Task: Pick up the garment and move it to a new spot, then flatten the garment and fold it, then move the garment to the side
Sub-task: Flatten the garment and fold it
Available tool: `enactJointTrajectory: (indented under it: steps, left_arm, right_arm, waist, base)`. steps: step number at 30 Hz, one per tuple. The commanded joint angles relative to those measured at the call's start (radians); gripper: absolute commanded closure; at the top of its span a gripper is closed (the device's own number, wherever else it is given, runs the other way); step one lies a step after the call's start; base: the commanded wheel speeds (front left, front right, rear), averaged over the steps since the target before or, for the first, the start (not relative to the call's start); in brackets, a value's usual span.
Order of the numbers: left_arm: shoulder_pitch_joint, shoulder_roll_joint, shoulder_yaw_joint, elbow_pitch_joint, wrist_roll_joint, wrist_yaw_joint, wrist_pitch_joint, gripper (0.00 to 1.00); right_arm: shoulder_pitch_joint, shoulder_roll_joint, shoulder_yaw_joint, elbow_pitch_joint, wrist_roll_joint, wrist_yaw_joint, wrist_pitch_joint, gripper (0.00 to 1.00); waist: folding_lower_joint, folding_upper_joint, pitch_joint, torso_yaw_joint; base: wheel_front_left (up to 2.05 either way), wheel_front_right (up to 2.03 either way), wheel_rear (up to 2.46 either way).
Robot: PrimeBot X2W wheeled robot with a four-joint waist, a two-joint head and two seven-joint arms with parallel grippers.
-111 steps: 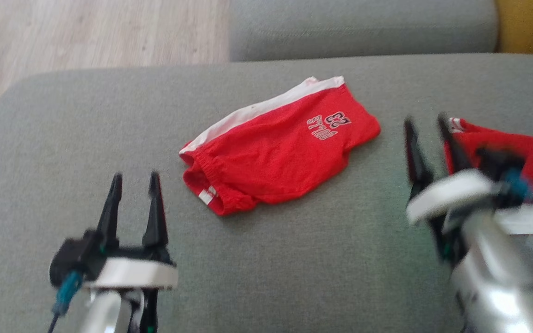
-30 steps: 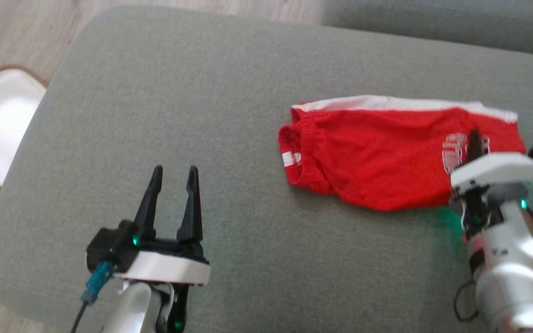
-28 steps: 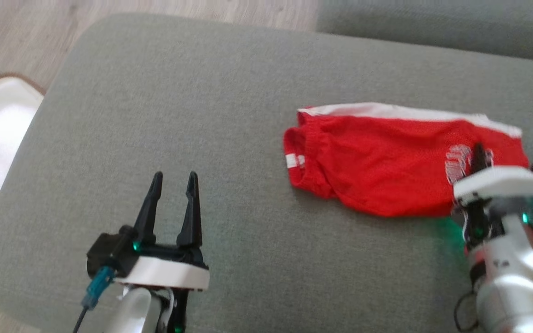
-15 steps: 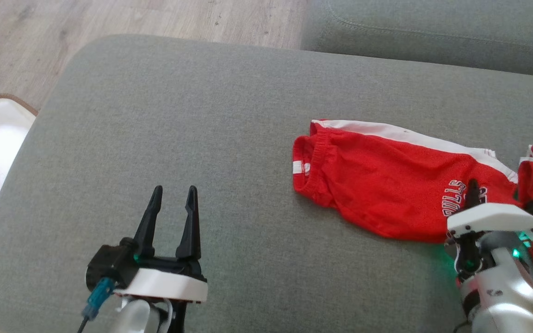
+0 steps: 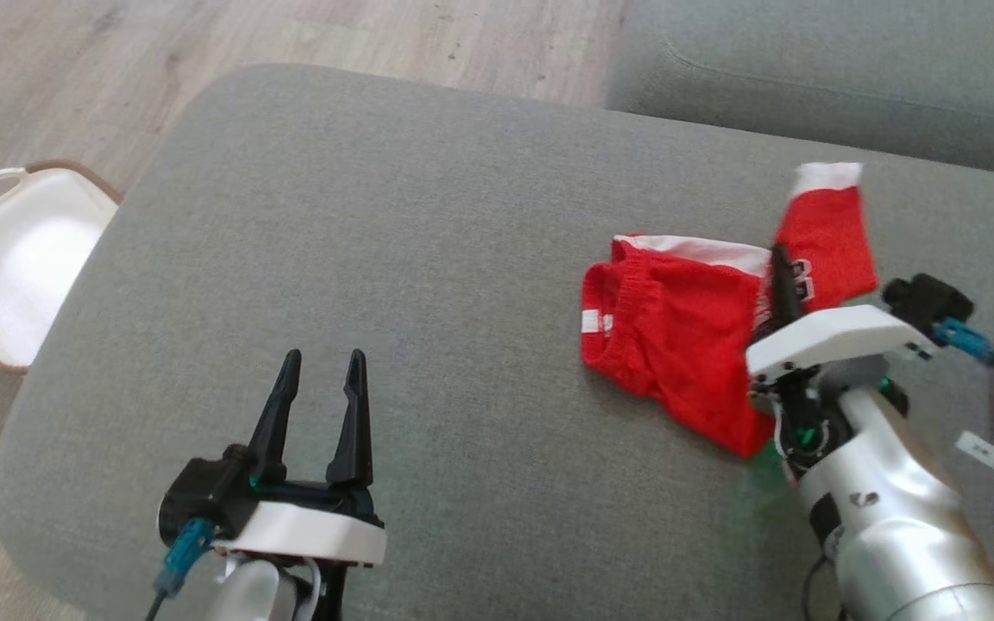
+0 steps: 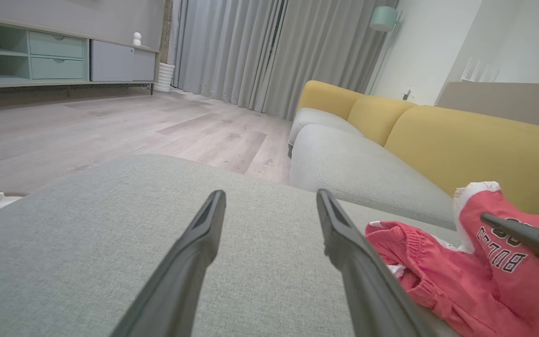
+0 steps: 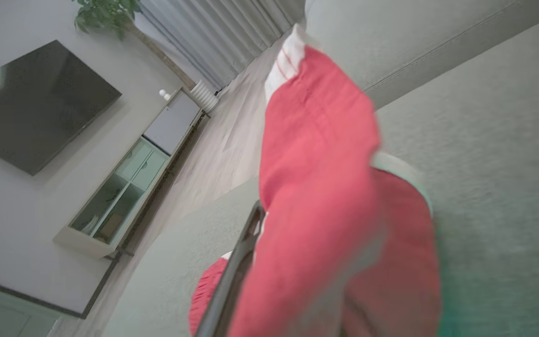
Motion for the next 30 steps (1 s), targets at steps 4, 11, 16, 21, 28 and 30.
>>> enactJointTrajectory:
  steps: [4,11,16,21,28,30]
  left_arm:
    - [-0.025,0.004,0.027,-0.027,0.01,-0.003,-0.009,0.0]
    - [-0.027,0.004,0.031,-0.026,0.016,-0.005,-0.009,0.0]
    - [-0.032,0.004,0.034,-0.025,0.015,-0.006,-0.009,0.0]
    - [-0.031,0.004,0.034,-0.025,0.014,-0.004,-0.009,0.0]
    - [-0.035,0.004,0.036,-0.015,0.011,0.0,-0.009,0.0]
    - [-0.035,0.004,0.041,-0.014,0.011,0.0,-0.009,0.0]
  right_arm:
    - [-0.03,0.01,0.12,-0.04,0.061,-0.001,-0.017,1.0]
    - [-0.054,0.01,0.288,0.002,0.148,-0.001,-0.038,1.0]
    - [-0.073,0.01,0.4,0.038,0.178,-0.001,-0.049,0.0]
    - [-0.076,0.01,0.532,0.023,0.216,-0.001,-0.048,0.0]
    - [-0.079,0.01,0.706,0.015,0.244,-0.001,-0.019,0.0]
    - [-0.08,0.01,0.743,-0.02,0.265,-0.001,-0.013,0.0]
  waist:
    - [0.0,0.0,-0.003,0.029]
    - [0.0,0.0,0.005,0.064]
    - [0.0,0.0,0.01,0.077]
    - [0.0,0.0,0.011,0.076]
    - [0.0,0.0,0.004,0.056]
    - [0.0,0.0,0.0,0.04]
  base:
    - [0.0,0.0,0.0]
    - [0.0,0.0,0.0]
    - [0.0,0.0,0.0]
    - [0.0,0.0,0.0]
    - [0.0,0.0,0.0]
    - [0.0,0.0,0.0]
